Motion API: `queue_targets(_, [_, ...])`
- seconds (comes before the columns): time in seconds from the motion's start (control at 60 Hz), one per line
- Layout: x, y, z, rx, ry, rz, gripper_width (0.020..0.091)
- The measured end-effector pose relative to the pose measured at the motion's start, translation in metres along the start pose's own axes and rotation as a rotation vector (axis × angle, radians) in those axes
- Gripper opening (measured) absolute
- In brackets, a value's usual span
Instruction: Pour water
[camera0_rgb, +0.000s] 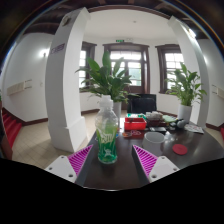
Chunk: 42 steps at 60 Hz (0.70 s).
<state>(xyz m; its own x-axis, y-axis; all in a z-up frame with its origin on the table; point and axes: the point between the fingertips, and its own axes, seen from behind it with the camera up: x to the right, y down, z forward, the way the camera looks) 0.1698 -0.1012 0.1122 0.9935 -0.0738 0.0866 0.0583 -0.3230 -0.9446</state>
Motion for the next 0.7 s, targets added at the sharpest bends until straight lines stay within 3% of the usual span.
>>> queue_targets(0.467, [0.085, -0.092, 0.128, 0.048, -0.063, 0.02, 0.0755])
queue_targets(0.517, [0.093, -0.098, 0.14, 0.059, -0.054, 0.019, 0.0694])
queue_targets(0.55, [0.103, -0.103, 0.144, 0.067, -0.037, 0.011, 0.0622])
queue_targets(0.567, [0.106, -0.107, 0.146, 0.073, -0.029, 0.003, 0.0553])
queue_targets(0.7, [0.116, -0.126, 0.156, 0.104, -0.048, -0.022, 0.0408])
